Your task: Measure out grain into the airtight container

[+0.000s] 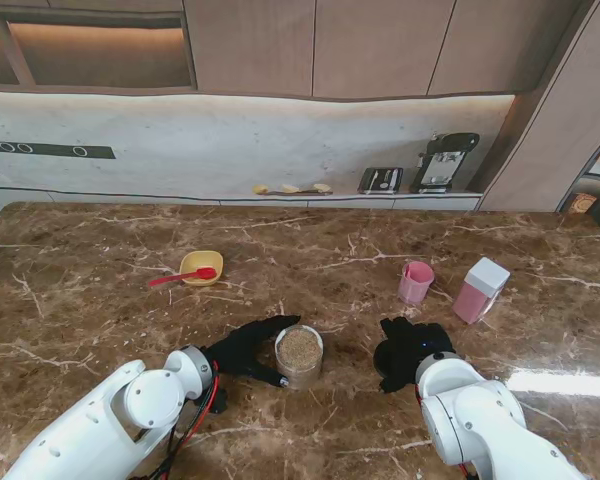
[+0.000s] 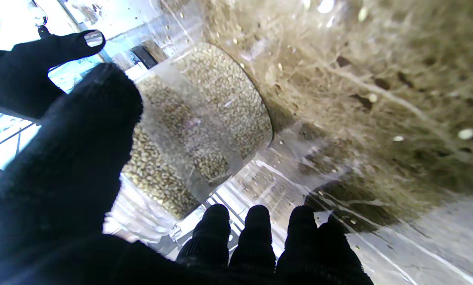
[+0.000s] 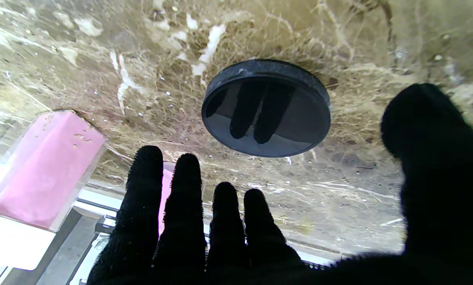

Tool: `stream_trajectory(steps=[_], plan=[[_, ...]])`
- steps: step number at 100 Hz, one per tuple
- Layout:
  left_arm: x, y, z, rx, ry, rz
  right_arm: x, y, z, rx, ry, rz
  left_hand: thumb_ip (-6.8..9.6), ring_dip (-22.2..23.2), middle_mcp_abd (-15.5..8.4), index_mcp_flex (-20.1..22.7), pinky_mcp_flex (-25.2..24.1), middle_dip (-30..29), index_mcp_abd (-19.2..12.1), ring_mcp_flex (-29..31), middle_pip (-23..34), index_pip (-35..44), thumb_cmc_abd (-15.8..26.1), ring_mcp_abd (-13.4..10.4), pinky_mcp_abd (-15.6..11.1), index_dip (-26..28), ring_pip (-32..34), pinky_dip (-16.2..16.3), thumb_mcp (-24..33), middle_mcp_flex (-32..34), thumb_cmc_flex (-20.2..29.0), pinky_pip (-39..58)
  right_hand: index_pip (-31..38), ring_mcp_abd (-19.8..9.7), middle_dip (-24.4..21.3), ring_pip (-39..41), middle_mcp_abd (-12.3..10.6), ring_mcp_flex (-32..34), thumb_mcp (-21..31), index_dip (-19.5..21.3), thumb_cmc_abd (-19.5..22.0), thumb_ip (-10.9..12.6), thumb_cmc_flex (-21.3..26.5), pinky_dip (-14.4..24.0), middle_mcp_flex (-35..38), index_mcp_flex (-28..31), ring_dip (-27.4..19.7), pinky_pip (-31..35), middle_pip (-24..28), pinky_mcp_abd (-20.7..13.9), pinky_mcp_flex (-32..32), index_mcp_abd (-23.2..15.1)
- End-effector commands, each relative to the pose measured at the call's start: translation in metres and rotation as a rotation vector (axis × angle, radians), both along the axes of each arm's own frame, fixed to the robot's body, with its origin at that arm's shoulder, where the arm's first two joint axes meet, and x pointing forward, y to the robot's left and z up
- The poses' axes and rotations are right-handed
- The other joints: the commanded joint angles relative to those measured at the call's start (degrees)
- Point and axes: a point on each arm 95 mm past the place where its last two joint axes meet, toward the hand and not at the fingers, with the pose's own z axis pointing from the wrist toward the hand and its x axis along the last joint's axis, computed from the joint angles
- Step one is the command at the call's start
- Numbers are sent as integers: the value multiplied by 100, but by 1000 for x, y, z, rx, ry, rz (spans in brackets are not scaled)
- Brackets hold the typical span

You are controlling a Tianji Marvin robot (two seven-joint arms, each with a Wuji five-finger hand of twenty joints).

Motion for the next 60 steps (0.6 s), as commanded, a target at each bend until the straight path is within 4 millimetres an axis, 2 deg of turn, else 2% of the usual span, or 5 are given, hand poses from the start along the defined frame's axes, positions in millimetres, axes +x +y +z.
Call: stream_trajectory(steps=[1,23,33,40,60], plan=[[-6,-1,-15,14,44,0,-3,-2,-3,-1,25,-6,-58,-38,-116,-203,226,-68,-183,-104,-164,-60,149,124,572,-21,-11,307,-254,-176,20,352,-187,74,-36,-20,116,-241,-81,-64,-4,-8,-272,146,-192,-69,-183,-135,8,18,-67,77],[-6,-3,-21,24,64,-2,-2,-1,-2,-13,72,18,-42,-45,-123,-183,201,-69,-250,-148,-158,35,196,118,641,146,-30,374,-309,-176,41,322,-384,120,-178,-114,131,-257,-125,-177,12,-44,-263,140,-212,-16,-265,-222,-211,-30,-86,34],[-7,-3,-21,26,71,-6,-1,1,-4,-19,88,23,-17,-48,-120,-222,202,-57,-243,-151,-152,61,256,116,670,492,-32,489,-383,-179,59,317,-801,104,-412,-253,152,-340,-158,-525,16,-52,-203,100,-200,113,-428,-308,-522,-130,-27,46],[-8,-3,-22,29,75,-8,0,2,-7,-24,91,25,-10,-48,-115,-221,201,-60,-228,-160,-158,39,255,120,670,536,-33,502,-381,-179,76,306,-837,111,-412,-251,154,-322,-143,-559,-1,-45,-100,93,-187,135,-439,-300,-510,-169,30,54],[-10,-3,-24,32,77,-7,1,5,-15,-78,118,40,-3,-42,-123,-209,214,-51,-232,-149,-149,22,295,117,703,570,-24,520,-371,-172,71,301,-392,44,-200,-49,129,-159,-367,-11,-38,-76,465,19,-167,12,-362,-142,-74,-258,302,21]])
